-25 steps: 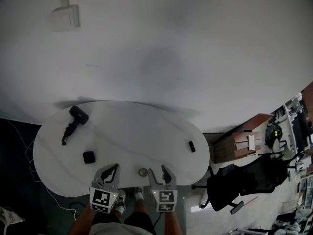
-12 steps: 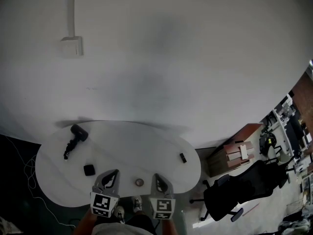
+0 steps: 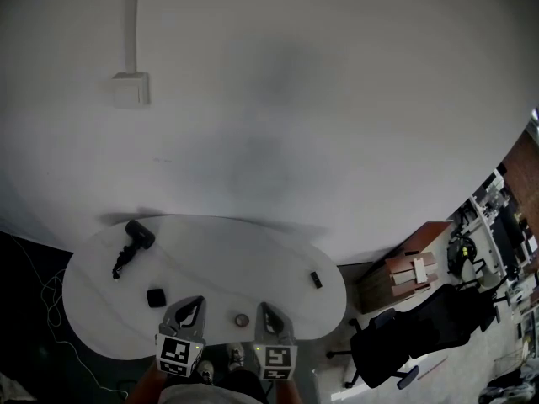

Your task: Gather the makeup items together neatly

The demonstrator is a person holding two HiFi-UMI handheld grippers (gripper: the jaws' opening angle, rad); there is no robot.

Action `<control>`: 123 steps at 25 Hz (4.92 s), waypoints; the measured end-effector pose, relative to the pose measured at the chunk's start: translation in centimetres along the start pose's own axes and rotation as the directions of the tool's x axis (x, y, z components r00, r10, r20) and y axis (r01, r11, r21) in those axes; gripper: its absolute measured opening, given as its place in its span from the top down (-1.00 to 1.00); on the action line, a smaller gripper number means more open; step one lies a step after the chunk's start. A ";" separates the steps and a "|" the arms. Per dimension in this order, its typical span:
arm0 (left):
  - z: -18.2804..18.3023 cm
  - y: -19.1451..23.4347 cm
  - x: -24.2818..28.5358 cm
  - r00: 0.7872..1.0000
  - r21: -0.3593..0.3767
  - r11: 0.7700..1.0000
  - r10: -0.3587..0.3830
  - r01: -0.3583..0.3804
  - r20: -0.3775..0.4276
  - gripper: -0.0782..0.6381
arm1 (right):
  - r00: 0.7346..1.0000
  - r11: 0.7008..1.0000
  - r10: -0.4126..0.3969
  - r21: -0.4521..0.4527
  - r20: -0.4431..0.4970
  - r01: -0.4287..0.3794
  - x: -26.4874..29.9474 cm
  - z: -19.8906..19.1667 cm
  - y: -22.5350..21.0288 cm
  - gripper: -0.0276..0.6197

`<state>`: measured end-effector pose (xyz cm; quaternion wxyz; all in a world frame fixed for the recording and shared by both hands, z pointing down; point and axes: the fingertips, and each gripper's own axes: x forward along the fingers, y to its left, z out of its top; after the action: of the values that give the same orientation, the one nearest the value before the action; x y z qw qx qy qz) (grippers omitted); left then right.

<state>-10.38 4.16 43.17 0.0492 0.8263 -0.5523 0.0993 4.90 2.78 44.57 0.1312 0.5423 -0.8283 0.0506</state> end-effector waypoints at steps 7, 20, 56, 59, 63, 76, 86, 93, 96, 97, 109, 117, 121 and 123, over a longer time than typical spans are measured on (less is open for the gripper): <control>-0.1 3.4 -1.3 0.996 -0.006 0.996 0.092 -0.092 -0.007 0.75 | 0.993 0.993 0.116 -0.022 0.008 -0.116 2.9 1.0 3.9 0.90; -3.5 11.8 -8.0 0.930 -0.071 0.928 0.359 -0.365 -0.081 0.75 | 0.918 0.916 0.395 -0.070 -0.027 -0.396 8.1 1.5 14.9 0.90; -17.5 19.6 -15.4 0.787 -0.190 0.777 0.530 -0.600 -0.316 0.75 | 0.656 0.690 0.637 -0.080 -0.404 -0.719 15.6 -13.5 32.4 -0.23; -18.7 19.7 -15.7 0.778 -0.198 0.768 0.532 -0.610 -0.335 0.75 | 0.639 0.686 0.631 -0.068 -0.441 -0.724 16.2 -15.3 32.7 -0.33; -20.1 20.0 -15.9 0.768 -0.209 0.756 0.533 -0.621 -0.355 0.75 | 0.621 0.676 0.630 -0.063 -0.467 -0.734 17.1 -17.0 33.3 -0.47; -22.4 20.6 -16.5 0.742 -0.235 0.721 0.541 -0.652 -0.396 0.76 | 0.576 0.646 0.608 -0.081 -0.547 -0.759 18.8 -19.8 34.6 -0.51; -22.6 20.7 -16.4 0.732 -0.239 0.709 0.550 -0.664 -0.402 0.75 | 0.584 0.639 0.577 -0.129 -0.572 -0.758 19.2 -20.1 34.4 -0.46; -22.8 20.3 -16.6 0.728 -0.237 0.706 0.552 -0.667 -0.407 0.75 | 0.594 0.637 0.572 -0.150 -0.566 -0.756 19.2 -20.1 34.3 -0.28; -22.7 20.3 -16.7 0.728 -0.234 0.706 0.553 -0.668 -0.406 0.75 | 0.594 0.636 0.571 -0.151 -0.567 -0.756 19.1 -20.2 34.3 -0.27; -22.7 20.2 -16.8 0.728 -0.234 0.707 0.554 -0.668 -0.405 0.75 | 0.594 0.637 0.571 -0.150 -0.567 -0.756 19.1 -20.1 34.2 -0.27; -20.1 19.9 -15.8 0.758 -0.217 0.741 0.546 -0.636 -0.358 0.75 | 0.651 0.696 0.561 -0.135 -0.511 -0.706 18.6 -16.7 31.9 -0.26; -15.8 18.8 -12.9 0.820 -0.195 0.807 0.497 -0.557 -0.282 0.75 | 0.732 0.769 0.515 -0.136 -0.447 -0.624 17.7 -12.4 27.6 -0.26; -13.7 17.5 -10.7 0.861 -0.178 0.852 0.447 -0.492 -0.244 0.75 | 0.779 0.818 0.468 -0.129 -0.417 -0.561 16.8 -10.8 24.2 -0.26; -12.8 16.5 -9.7 0.880 -0.170 0.873 0.417 -0.457 -0.227 0.75 | 0.803 0.844 0.440 -0.121 -0.403 -0.523 16.2 -10.3 22.4 -0.26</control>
<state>-30.63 8.98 53.08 0.1667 0.6560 -0.7259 0.1221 -19.96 -0.11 60.14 0.3238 0.2757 -0.9010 0.0863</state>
